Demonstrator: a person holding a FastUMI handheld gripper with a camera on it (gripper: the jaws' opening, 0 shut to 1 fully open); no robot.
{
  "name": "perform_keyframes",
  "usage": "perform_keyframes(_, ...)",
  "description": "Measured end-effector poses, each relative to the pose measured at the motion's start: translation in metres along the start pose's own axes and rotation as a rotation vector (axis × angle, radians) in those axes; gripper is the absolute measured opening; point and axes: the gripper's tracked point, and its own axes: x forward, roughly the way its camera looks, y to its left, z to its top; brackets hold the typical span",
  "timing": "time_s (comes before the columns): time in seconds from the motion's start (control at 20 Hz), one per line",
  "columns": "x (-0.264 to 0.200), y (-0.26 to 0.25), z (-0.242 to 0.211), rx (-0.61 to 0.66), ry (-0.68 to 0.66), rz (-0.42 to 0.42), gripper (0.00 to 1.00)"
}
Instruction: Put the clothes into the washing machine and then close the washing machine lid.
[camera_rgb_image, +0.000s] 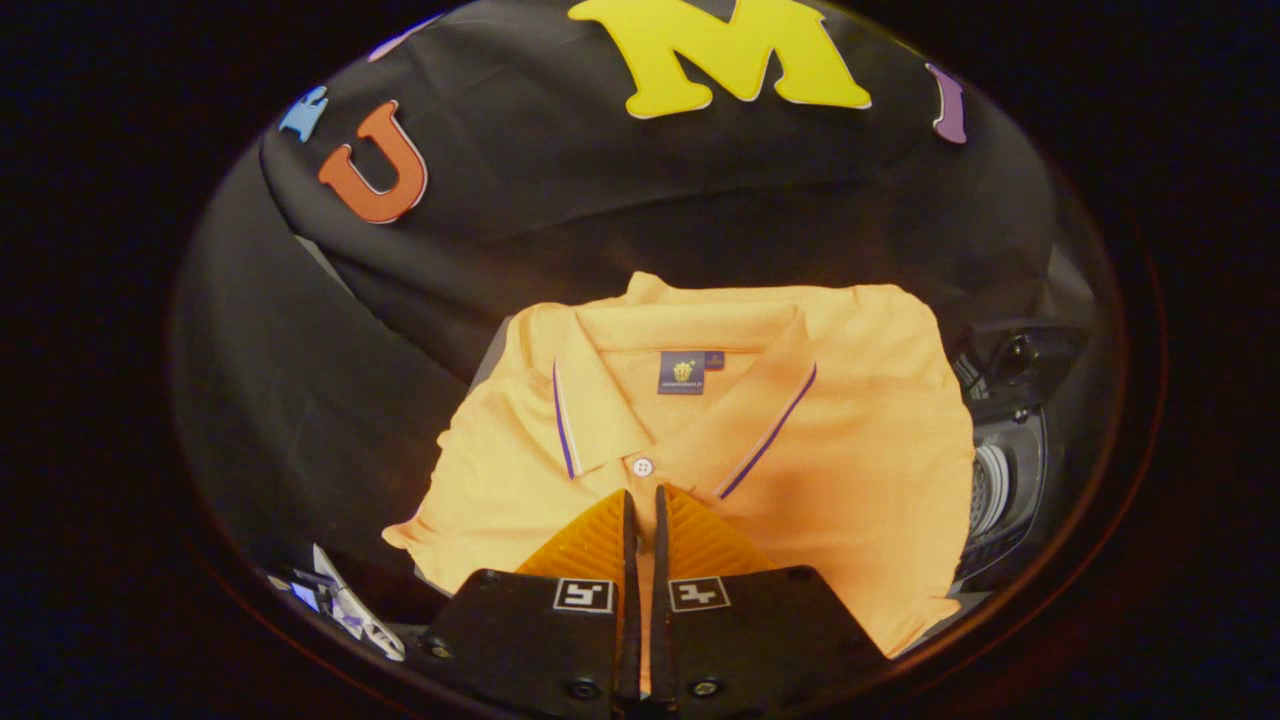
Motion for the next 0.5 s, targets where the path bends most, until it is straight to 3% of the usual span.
perform_keyframes(0.5,-0.038,-0.012,0.029,0.006,-0.107,-0.054,0.07)
